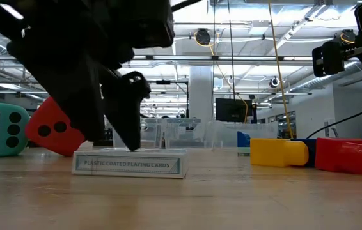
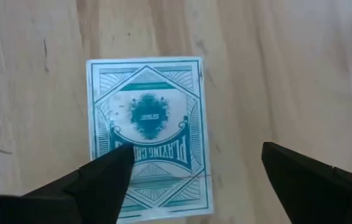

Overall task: Pick & Place Toys
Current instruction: Put the light blue deck of cards into the left transparent bin

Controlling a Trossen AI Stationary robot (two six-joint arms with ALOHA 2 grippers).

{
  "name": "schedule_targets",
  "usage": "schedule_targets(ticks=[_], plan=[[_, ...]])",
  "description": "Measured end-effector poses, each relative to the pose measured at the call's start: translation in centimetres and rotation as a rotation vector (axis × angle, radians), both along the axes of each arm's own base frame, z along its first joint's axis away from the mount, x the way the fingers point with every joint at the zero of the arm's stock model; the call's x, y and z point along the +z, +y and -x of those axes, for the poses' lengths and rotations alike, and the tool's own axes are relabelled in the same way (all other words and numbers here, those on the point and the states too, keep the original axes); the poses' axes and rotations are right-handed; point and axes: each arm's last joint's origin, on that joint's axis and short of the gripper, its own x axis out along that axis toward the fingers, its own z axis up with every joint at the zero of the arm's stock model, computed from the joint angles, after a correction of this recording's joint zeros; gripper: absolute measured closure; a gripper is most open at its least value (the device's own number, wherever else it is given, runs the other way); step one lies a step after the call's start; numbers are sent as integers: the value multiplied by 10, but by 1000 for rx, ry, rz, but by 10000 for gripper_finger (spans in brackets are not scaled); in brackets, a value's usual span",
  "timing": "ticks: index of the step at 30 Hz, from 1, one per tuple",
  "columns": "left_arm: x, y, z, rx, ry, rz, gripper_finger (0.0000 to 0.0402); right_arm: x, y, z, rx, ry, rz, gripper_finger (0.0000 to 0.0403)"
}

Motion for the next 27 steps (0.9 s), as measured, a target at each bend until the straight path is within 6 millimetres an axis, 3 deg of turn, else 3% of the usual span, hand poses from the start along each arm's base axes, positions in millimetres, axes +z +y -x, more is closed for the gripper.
schedule_targets(ticks=[8,16,27], plan=[[0,9,-4,-5,-28,-50,17,0,0,0,0,0,0,89],[35,20,1,47,-164,-191,16,0,0,0,0,0,0,88],[9,31,-8,30,-79,-173,16,0,0,0,0,0,0,89]])
